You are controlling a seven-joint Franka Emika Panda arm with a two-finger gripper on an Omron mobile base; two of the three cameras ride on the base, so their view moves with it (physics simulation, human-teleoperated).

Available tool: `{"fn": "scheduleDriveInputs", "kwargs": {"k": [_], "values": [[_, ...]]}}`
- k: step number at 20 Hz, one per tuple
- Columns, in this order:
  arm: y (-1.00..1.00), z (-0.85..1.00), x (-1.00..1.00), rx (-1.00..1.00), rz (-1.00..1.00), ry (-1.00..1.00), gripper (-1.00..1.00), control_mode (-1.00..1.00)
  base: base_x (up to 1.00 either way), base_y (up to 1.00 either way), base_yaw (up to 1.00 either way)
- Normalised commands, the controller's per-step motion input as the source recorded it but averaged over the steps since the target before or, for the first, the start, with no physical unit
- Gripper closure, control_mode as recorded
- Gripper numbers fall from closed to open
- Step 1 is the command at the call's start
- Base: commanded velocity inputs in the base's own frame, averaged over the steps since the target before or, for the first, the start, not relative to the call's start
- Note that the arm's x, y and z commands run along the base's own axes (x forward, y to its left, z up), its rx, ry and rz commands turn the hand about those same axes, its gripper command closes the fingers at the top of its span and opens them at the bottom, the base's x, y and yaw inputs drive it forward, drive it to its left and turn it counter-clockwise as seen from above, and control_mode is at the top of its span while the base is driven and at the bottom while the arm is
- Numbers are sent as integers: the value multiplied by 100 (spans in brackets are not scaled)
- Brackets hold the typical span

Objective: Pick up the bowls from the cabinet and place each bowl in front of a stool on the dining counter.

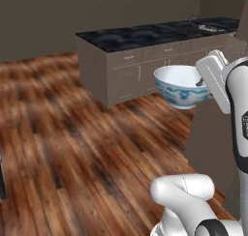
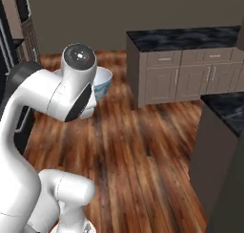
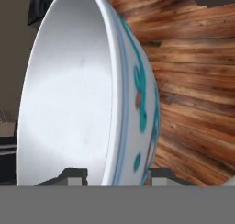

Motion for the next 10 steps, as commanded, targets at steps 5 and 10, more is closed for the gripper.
{"fn": "scheduleDriveInputs", "kwargs": {"k": [5, 10], "values": [[0, 0, 0, 0, 0, 0, 100, 100, 91, 81, -35], [0, 0, 0, 0, 0, 0, 100, 100, 100, 90, 0]]}}
